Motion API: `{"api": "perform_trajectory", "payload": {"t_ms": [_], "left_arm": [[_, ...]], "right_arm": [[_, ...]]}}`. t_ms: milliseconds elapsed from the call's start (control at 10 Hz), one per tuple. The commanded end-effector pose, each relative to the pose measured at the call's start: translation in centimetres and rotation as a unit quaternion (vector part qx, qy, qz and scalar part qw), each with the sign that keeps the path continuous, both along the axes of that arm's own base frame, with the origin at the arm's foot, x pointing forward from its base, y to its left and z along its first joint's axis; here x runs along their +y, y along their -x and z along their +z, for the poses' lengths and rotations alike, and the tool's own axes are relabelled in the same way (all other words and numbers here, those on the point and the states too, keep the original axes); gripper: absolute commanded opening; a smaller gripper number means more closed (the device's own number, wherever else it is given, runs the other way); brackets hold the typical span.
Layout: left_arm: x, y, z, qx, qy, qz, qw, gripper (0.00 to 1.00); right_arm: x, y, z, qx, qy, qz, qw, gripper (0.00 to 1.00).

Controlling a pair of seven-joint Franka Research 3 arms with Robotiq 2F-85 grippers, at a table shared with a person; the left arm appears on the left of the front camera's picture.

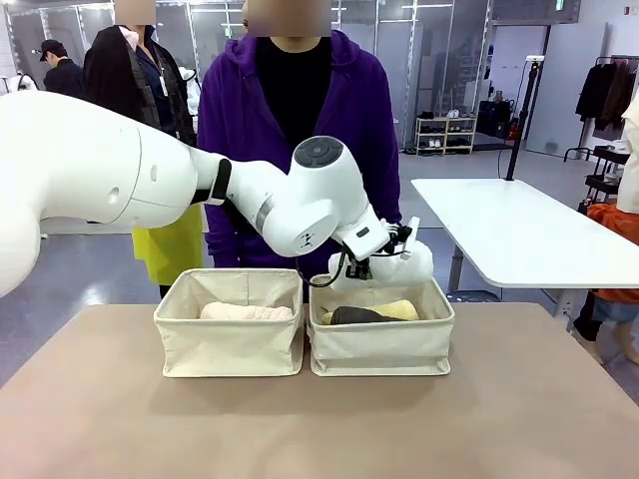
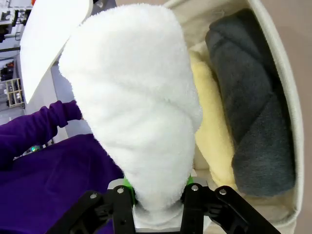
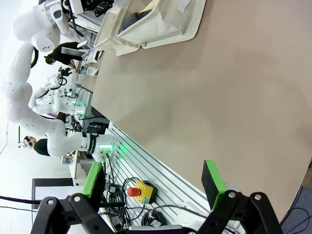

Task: Divide the towels into two baskets.
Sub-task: Pick up one hotel-folded towel from the bottom of the table and place it in the Fabric basket indicated by the person.

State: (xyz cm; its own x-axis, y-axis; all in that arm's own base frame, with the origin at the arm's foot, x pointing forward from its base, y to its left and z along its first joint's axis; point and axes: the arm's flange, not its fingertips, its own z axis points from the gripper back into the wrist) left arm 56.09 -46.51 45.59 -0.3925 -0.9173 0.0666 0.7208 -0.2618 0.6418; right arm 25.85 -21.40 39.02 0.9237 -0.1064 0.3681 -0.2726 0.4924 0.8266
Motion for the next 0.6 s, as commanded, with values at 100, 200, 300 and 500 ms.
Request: {"api": "perform_trajectory", "payload": {"t_ms": [100, 200, 300, 500], "left_arm": [[0.61, 1.03, -1.27, -0.008, -0.003, 0.038, 0.999, 0.49], [0.61, 1.03, -1.33, -0.002, 0.011, 0.045, 0.999, 0.56], [0.63, 1.10, -1.23, -0.004, 0.012, 0.047, 0.999, 0.66], [0.60, 1.22, -1.09, -0.005, 0.012, 0.047, 0.999, 1.00]], "right_arm": [[0.10, 0.17, 0.35, -0.006, -0.008, -0.005, 1.000, 1.00], [0.10, 0.17, 0.35, -0.006, -0.008, -0.005, 1.000, 1.00], [0.10, 0.17, 0.35, -0.006, -0.008, -0.005, 1.000, 1.00], [0.10, 0.17, 0.35, -0.006, -0.008, -0.005, 1.000, 1.00]]}}
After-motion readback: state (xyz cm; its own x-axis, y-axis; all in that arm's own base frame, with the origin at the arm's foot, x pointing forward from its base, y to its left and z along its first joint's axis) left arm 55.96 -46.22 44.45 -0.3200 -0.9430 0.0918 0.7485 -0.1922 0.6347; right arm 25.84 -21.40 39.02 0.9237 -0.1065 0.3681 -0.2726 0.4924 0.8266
